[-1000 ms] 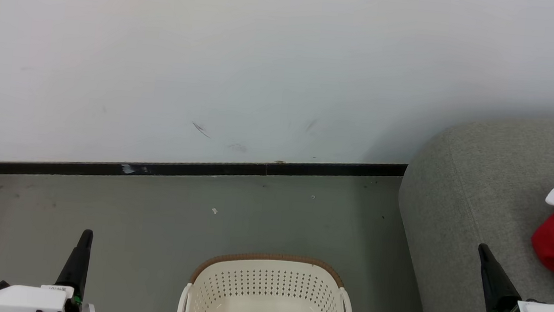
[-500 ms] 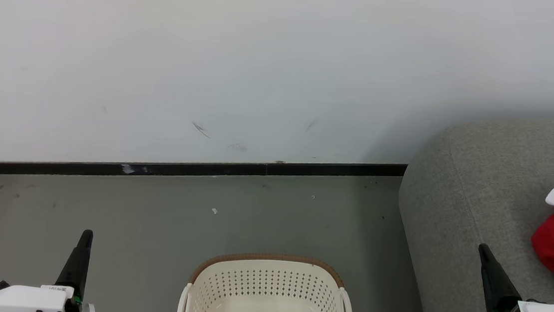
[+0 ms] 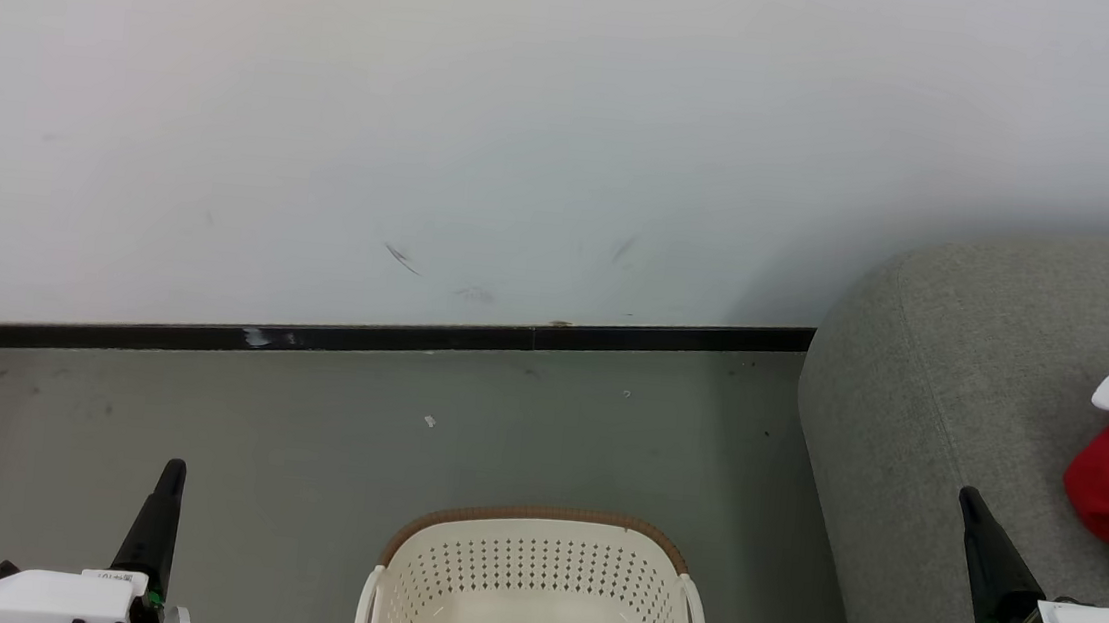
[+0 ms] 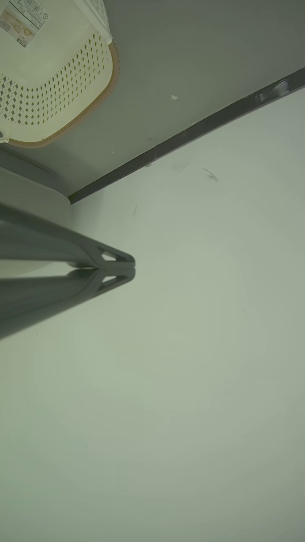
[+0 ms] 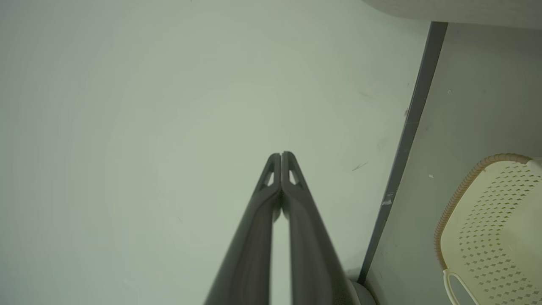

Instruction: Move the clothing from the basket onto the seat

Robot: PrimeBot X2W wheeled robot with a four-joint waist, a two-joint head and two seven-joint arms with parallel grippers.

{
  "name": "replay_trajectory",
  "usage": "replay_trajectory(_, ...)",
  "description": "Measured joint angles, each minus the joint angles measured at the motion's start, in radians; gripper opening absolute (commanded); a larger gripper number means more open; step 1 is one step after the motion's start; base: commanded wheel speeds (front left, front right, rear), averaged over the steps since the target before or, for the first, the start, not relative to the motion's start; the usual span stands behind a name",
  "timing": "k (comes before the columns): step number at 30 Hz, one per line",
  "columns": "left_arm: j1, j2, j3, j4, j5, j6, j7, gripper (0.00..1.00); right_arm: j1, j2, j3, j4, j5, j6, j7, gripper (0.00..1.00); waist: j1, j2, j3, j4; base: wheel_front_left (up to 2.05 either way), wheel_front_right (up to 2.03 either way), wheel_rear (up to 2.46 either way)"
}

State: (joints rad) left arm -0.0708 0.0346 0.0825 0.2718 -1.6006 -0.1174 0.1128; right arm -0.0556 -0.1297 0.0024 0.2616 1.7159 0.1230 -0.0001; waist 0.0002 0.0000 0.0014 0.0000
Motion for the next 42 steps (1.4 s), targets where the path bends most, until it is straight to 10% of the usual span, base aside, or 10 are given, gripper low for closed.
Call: replay_trajectory(42,0.000,0.000,0.000,0.001,0.000,-0.001,0.000,0.00,0.000,0.002,-0.012,0.001,-0.001,0.000,0.000,0.00,0.0000,0.0000,0.000,0.000,0.00,0.00,0.00)
